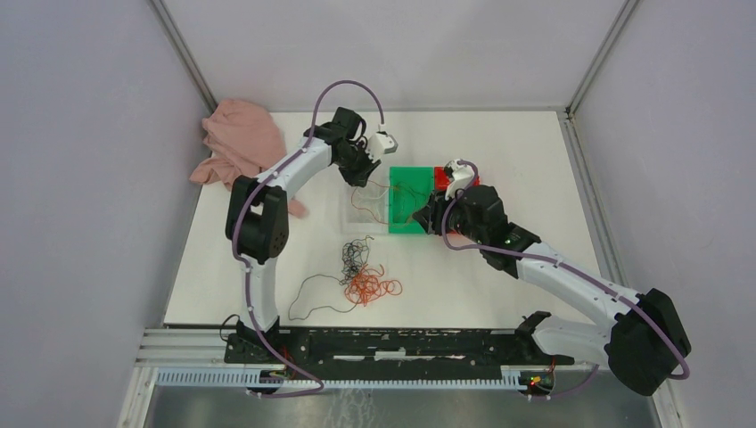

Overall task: Untangle the cables
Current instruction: Adjust the cable in the bin.

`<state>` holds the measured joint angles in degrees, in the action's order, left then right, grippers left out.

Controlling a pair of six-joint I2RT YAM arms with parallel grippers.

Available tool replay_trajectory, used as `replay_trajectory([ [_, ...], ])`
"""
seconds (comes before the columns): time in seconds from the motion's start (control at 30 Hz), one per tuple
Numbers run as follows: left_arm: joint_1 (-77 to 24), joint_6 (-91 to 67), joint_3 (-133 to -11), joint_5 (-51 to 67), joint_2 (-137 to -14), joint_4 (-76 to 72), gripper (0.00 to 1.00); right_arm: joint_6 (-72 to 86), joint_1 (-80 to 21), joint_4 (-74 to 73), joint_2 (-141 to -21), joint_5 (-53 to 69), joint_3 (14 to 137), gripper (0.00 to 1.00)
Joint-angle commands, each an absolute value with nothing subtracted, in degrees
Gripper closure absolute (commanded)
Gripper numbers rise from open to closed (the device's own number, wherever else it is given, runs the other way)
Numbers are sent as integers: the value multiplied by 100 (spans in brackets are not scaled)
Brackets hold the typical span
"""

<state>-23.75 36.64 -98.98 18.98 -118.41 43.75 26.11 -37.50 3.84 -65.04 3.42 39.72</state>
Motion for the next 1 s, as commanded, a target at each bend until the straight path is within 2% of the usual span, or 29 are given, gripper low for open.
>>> replay_trajectory([
  [0.0, -2349, 3677, -9949, 1975, -11751, 4105, 81, 2662, -3771, 750, -6507, 362, 3991, 58],
  [0.07, -2349, 3596, -9996, 2092, -11694, 4113, 90, 2732, -3771, 819, -6560, 405, 3955, 58],
  [0.17, -2363, 3482, -10054, 2243, -11549, 4120, 97, 2843, -3776, 910, -6679, 463, 3921, 58],
  [0.73, -2560, 2031, -10643, 3247, -10912, 4408, 97, 3081, -3773, 1165, -7585, 481, 4031, 58],
  [0.97, -2801, 823, -10487, 3663, -10794, 3607, 97, 3032, -3734, 1094, -7631, 248, 4111, 60],
])
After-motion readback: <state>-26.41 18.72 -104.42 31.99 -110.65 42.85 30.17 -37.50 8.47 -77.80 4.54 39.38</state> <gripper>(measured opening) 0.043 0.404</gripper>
